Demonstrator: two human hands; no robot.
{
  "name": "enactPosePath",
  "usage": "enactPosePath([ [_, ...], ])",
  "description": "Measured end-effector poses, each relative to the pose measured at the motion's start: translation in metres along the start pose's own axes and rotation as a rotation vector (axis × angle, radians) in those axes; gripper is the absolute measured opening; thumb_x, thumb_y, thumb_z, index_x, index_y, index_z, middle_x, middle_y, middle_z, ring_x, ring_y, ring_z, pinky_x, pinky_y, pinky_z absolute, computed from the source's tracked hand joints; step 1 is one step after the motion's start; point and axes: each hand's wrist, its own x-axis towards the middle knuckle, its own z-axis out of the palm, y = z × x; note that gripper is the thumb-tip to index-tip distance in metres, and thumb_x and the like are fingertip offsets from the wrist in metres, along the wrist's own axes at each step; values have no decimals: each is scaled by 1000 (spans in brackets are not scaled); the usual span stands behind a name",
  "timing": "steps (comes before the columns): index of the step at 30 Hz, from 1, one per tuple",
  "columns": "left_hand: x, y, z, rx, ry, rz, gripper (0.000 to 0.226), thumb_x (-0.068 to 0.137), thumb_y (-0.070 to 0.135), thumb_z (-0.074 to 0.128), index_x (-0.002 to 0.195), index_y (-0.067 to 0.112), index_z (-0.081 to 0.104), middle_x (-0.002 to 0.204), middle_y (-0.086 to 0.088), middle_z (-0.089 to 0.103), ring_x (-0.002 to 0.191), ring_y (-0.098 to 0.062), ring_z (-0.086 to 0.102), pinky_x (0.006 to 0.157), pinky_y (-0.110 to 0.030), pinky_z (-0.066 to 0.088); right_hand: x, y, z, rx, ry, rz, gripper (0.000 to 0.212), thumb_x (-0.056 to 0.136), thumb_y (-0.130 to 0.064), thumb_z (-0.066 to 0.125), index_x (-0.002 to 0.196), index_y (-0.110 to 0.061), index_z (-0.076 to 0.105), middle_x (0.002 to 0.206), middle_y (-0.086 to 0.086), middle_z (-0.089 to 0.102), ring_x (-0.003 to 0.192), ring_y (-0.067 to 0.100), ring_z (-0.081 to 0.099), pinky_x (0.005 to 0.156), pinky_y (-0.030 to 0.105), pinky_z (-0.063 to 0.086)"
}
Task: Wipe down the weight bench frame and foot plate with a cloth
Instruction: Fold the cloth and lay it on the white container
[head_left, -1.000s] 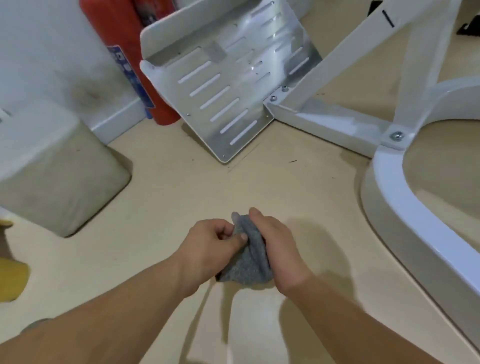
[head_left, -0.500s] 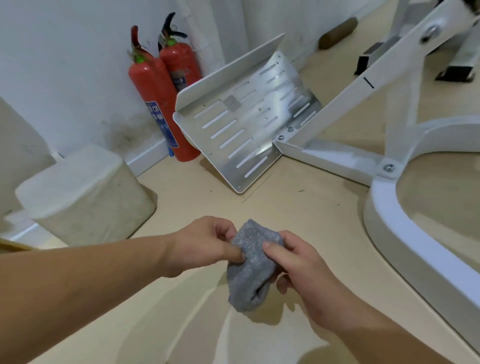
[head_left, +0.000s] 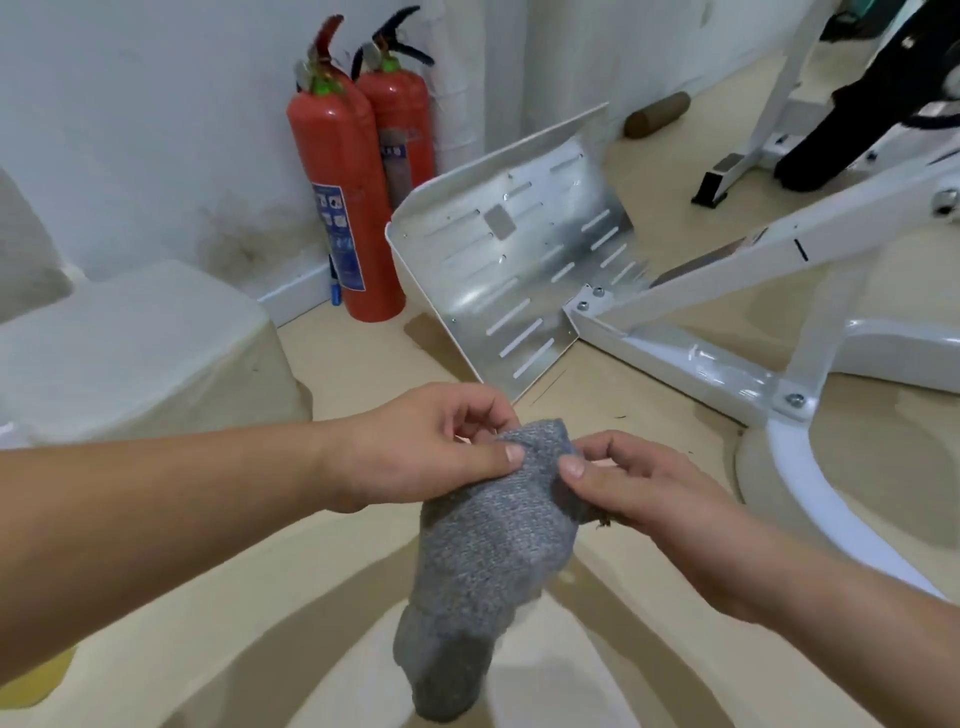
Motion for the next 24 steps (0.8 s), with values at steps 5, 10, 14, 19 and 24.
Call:
enactPosePath([
  [5, -37, 0, -85, -95, 126, 59, 7, 92, 20, 78, 94, 16, 72, 78, 5, 65, 71, -5, 57, 63, -15, 45, 63, -93, 62, -94, -67, 2, 39, 71, -35, 91, 99, -12, 74, 95, 14, 75, 77, 28, 66, 70, 36, 40],
  [10, -87, -4, -185, -13, 125, 46, 24, 82, 14, 87, 98, 16, 68, 81, 5, 70, 70, -6, 62, 64, -21, 50, 121, -165, 136, -227, 4, -59, 28, 79, -28, 86, 81, -5, 70, 70, 7, 61, 60, 16, 53, 55, 31, 37],
  [14, -128, -27, -264, 198, 248, -87, 27, 73, 18, 92, 88, 19, 69, 76, 3, 67, 64, -6, 56, 64, -25, 51, 166, -223, 186, -458, -14, -142, 29, 89, -29, 79, 80, -2, 72, 63, -1, 60, 52, 4, 52, 50, 16, 42],
  [19, -159, -57, -334, 303, 421, -199, 27, 79, 26, 88, 74, 21, 61, 65, 10, 52, 54, -3, 43, 54, -15, 36, 255, -249, 226, -677, 25, -275, 52, 99, -43, 62, 70, 0, 61, 59, 0, 49, 55, 12, 45, 58, 29, 40],
  [24, -161, -89, -367, 135, 715, -309, 22, 87, 38, 80, 82, 17, 77, 69, 0, 70, 60, -6, 55, 59, -21, 45, 340, -213, 266, -524, 88, -237, 56, 101, -46, 56, 69, -1, 52, 62, 6, 50, 62, 22, 50, 62, 36, 46],
])
